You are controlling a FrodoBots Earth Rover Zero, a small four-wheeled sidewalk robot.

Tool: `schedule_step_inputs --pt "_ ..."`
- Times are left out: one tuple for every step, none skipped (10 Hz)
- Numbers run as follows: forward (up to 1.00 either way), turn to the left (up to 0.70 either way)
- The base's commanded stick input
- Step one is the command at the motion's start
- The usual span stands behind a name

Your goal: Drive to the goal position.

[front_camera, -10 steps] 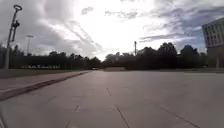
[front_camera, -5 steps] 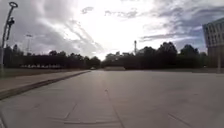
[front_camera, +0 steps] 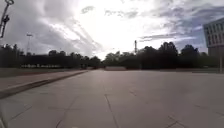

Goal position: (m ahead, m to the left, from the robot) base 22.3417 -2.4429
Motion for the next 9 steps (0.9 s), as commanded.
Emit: schedule_step_inputs --pt "0.7 0.35" --pt "0.7 0.29" --pt "0.7 0.08" --pt "0.7 0.0" --pt "0.7 0.0" --pt "0.7 0.0" --pt "0.7 0.0" --pt "0.7 0.0" --pt "0.7 0.0"
